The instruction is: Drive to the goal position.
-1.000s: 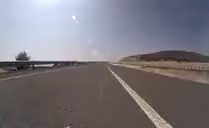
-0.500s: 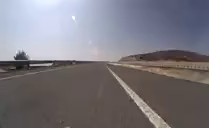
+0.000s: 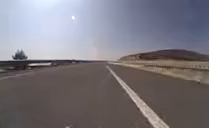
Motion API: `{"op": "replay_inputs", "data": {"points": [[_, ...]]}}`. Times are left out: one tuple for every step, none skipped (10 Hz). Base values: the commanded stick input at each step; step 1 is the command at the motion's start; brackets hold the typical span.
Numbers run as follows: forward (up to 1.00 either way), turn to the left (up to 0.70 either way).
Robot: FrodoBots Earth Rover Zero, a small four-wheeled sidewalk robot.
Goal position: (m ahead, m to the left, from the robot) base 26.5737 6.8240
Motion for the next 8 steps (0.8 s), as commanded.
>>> {"op": "replay_inputs", "data": {"points": [[1.00,0.00],[1.00,0.00],[1.00,0.00],[1.00,0.00],[1.00,0.00],[1.00,0.00],[1.00,0.00],[1.00,0.09]]}}
